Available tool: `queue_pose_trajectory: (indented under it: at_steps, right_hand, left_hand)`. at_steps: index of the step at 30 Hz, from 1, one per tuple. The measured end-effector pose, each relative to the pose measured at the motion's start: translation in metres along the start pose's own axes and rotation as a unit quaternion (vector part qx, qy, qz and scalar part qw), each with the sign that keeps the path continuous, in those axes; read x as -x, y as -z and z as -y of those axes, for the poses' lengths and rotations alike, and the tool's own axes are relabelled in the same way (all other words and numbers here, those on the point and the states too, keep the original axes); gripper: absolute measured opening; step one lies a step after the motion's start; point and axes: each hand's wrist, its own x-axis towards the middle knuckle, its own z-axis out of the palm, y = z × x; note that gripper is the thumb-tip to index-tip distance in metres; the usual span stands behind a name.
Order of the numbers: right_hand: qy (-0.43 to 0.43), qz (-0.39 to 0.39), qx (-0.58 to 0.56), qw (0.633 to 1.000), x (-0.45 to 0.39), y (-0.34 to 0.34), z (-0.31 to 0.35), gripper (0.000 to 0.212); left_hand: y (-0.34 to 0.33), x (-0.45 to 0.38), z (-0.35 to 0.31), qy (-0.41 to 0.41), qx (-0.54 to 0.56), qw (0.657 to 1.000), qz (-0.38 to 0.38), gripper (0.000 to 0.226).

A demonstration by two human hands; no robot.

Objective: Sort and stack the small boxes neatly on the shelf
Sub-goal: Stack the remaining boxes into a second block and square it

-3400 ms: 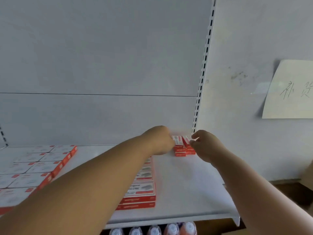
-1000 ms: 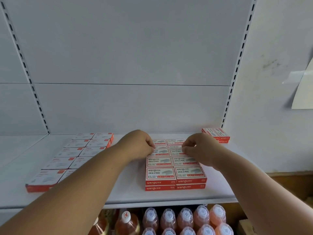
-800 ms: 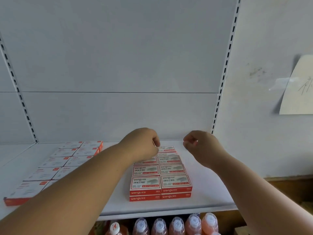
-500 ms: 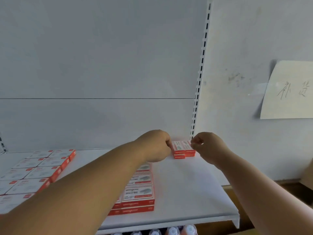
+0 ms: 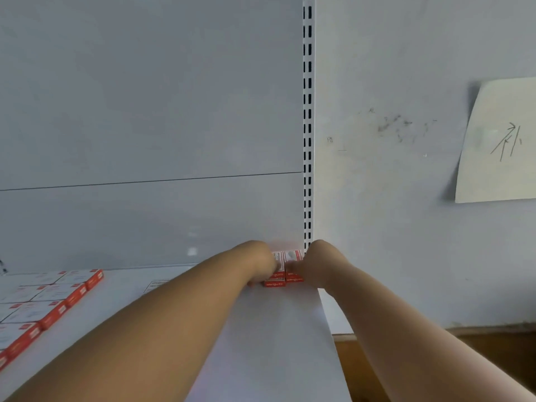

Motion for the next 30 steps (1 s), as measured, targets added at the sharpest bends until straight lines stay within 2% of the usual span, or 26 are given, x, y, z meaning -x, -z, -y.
queue_pose_trajectory:
  at_steps: [3,5,9,14,16,18,22,25,28,30]
  right_hand:
    - [0.012,0.003,-0.040,0.999,-0.004,0.001,-0.006,0.038]
    - [0.027,-0.004,-0.090,0.996,-0.005,0.001,-0.011,0.022]
    - [0.023,-0.023,-0.282,0.959,0.001,0.005,-0.009,0.004]
    - [0.047,-0.003,-0.455,0.889,0.020,0.016,0.008,0.012]
    - [0.071,0.018,-0.514,0.855,0.032,0.019,0.021,0.029]
    - [0.096,0.043,-0.540,0.835,0.045,0.019,0.035,0.046]
    - [0.109,0.071,-0.556,0.821,0.073,0.012,0.063,0.038]
    - [0.076,0.076,-0.576,0.810,0.092,0.000,0.084,0.043]
    - [0.061,0.095,-0.587,0.802,0.107,-0.014,0.104,0.056]
    - [0.060,0.094,-0.588,0.801,0.115,-0.023,0.114,0.051]
  left_hand:
    - [0.000,0.005,-0.001,0.001,-0.007,1.000,-0.018,0.036]
    - [0.002,0.010,0.003,0.004,0.009,0.999,-0.035,0.031]
    - [0.014,0.020,0.012,-0.011,0.204,0.975,-0.084,0.008]
    - [0.035,0.048,0.025,-0.094,0.349,0.923,-0.129,0.015]
    - [0.042,0.064,0.038,-0.114,0.388,0.904,-0.137,0.018]
    - [0.048,0.080,0.055,-0.128,0.426,0.887,-0.125,0.030]
    - [0.050,0.104,0.098,-0.124,0.535,0.831,-0.086,0.055]
    - [0.049,0.114,0.125,-0.090,0.594,0.796,-0.075,0.046]
    - [0.050,0.119,0.148,-0.071,0.606,0.790,-0.055,0.027]
    - [0.053,0.121,0.162,-0.070,0.610,0.788,-0.047,0.023]
